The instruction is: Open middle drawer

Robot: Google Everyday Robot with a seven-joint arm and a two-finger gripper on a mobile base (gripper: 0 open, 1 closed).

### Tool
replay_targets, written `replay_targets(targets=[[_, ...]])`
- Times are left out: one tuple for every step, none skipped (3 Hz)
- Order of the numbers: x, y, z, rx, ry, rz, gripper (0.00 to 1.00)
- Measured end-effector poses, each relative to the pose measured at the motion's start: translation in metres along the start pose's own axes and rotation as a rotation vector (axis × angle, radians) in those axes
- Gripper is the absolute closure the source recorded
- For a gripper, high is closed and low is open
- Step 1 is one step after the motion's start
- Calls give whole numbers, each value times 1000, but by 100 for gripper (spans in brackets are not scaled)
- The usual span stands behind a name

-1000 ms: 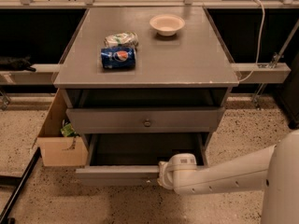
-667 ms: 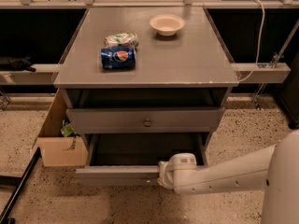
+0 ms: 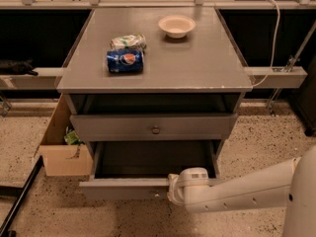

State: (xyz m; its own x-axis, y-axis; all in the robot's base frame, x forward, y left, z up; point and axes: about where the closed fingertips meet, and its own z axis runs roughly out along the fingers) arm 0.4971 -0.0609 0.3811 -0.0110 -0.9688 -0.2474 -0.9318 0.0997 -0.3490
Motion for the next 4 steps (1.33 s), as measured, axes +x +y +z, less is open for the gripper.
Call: replay_targets(targets=[[-1,0,-1,0,0,0,100],[-1,0,-1,0,0,0,100],[-2,5,-4,-2,-2,0,100],[-2,5,-4,-2,-2,0,98]])
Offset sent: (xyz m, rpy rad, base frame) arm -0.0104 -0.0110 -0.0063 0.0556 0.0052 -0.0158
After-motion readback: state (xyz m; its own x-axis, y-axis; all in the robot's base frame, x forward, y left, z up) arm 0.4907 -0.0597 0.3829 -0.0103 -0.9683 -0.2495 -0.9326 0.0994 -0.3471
